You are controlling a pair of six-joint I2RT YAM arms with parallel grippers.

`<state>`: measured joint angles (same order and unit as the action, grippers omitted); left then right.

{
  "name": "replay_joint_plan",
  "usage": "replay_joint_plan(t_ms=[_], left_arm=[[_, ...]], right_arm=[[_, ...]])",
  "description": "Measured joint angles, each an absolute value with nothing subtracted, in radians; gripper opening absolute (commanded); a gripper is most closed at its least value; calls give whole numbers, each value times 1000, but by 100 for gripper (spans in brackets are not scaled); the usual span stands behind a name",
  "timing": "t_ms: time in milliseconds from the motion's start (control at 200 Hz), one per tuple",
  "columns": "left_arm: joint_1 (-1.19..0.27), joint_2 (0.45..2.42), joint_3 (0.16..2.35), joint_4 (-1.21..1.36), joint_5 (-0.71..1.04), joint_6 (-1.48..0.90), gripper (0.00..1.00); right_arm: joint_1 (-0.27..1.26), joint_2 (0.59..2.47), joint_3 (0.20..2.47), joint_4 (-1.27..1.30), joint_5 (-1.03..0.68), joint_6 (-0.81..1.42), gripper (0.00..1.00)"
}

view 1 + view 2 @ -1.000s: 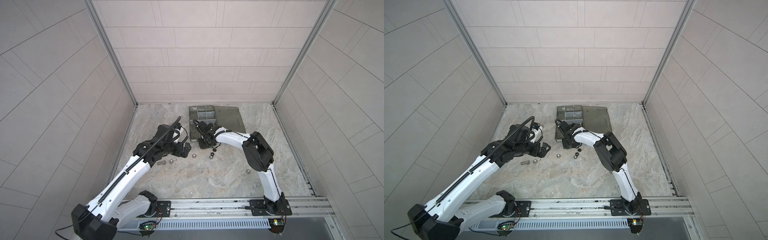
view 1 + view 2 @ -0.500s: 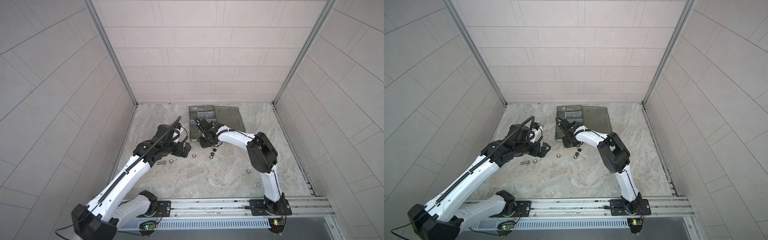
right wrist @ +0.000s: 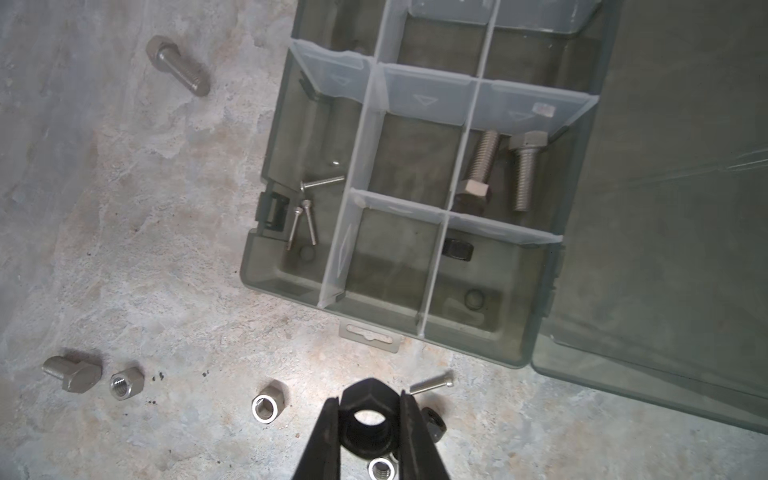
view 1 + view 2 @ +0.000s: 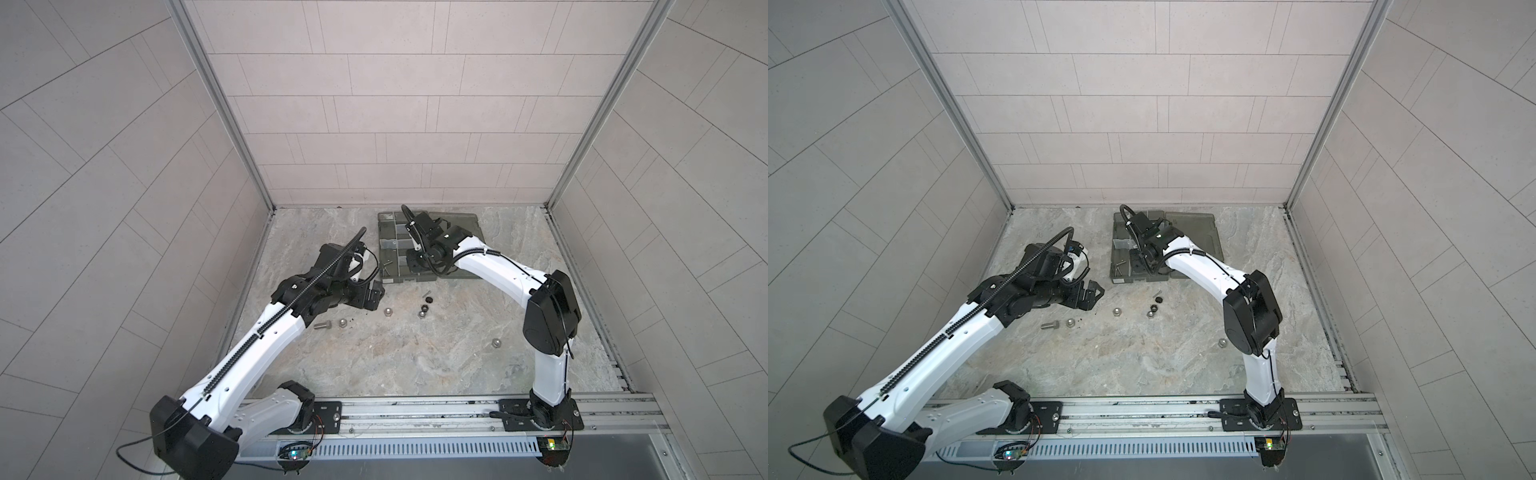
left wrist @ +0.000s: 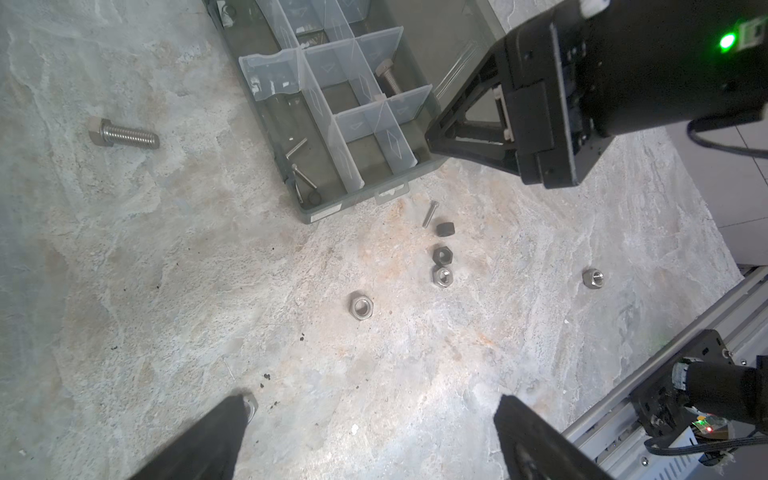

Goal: Sort the screws and nuts into containers

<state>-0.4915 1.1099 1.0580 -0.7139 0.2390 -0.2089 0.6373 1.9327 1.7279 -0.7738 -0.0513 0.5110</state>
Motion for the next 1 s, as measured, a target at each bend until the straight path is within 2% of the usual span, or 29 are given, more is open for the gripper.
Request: replay_joint_plan(t_ms=[380, 685, 791, 1001], left_arm=[[-492, 1268, 1163, -703, 252, -192, 100], [-492, 1313, 1175, -699, 266, -183, 100], [-492, 1313, 1175, -699, 266, -183, 100], [-492, 1313, 1175, -700, 268, -183, 100]], right_arm=[[517, 1990, 1730, -778, -78, 499, 14], [505, 2047, 1728, -770, -110, 496, 15], [505, 2059, 1728, -767, -120, 496, 20], [505, 2067, 1726, -761, -134, 484, 38]])
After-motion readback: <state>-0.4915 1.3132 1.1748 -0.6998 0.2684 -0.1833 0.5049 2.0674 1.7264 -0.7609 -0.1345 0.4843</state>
